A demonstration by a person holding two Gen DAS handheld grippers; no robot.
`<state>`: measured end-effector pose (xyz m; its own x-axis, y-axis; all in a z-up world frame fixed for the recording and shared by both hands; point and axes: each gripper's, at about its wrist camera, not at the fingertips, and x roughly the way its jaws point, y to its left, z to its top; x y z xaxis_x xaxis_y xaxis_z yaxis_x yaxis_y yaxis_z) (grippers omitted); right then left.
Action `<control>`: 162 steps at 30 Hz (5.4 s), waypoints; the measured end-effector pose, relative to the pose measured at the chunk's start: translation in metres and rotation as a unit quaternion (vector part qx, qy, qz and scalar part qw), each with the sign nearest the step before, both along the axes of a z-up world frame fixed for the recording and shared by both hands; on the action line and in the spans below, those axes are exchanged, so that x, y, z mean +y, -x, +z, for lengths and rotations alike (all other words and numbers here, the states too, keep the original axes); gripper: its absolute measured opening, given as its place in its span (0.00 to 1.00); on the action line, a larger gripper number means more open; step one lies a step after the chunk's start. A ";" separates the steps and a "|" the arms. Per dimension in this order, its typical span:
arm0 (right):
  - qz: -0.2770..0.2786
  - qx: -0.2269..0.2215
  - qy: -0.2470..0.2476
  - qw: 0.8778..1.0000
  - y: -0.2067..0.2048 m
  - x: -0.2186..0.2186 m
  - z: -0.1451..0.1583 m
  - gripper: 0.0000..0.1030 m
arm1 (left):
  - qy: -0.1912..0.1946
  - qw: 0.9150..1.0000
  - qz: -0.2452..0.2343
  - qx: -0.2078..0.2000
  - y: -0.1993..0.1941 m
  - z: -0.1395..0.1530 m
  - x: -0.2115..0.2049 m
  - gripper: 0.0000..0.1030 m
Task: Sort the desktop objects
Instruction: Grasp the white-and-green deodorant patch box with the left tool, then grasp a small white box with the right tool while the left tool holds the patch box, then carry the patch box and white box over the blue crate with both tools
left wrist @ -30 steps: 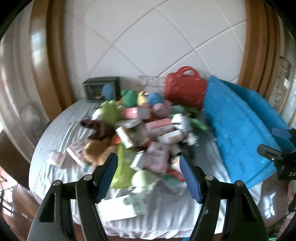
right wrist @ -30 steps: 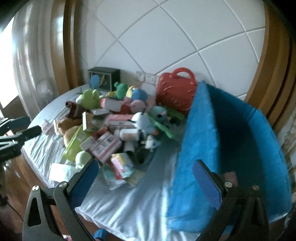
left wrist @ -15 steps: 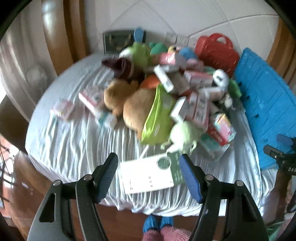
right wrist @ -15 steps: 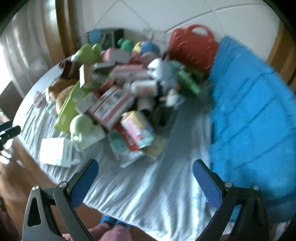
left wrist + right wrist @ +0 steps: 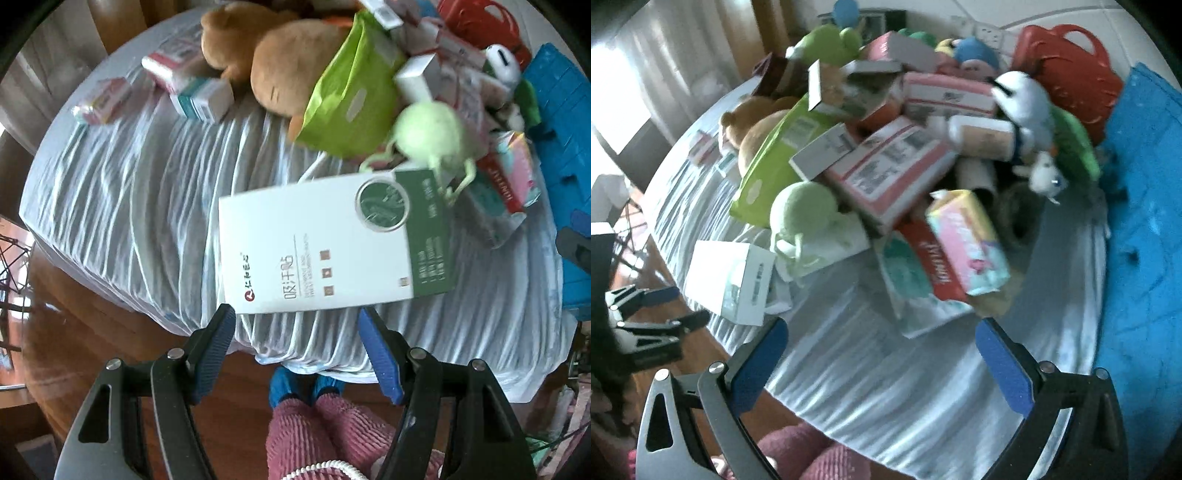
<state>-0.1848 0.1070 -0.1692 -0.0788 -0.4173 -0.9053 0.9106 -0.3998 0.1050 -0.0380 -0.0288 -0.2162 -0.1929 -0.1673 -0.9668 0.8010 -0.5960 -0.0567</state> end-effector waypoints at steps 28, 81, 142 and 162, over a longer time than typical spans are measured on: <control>-0.221 -0.002 -0.047 0.974 -0.077 -0.052 -0.035 1.00 | 0.035 0.947 -0.319 0.013 -0.010 0.017 -0.059 0.74; -0.235 -0.031 -0.062 0.970 -0.101 -0.068 -0.107 1.00 | 0.006 0.966 -0.258 -0.030 0.006 -0.053 -0.098 0.82; -0.223 0.185 0.208 0.934 -0.085 0.006 0.159 0.28 | 0.242 0.912 -0.248 0.220 0.069 0.182 -0.024 0.75; -0.309 0.256 0.272 0.874 0.067 0.204 0.227 0.28 | 0.270 0.848 -0.311 0.335 0.248 0.271 0.157 0.75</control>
<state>-0.2521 0.3106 0.0579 -0.7794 -0.5091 -0.3651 0.5206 -0.8505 0.0745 -0.2859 0.1283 0.0545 -0.8815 -0.2158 -0.4201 0.2192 -0.9748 0.0407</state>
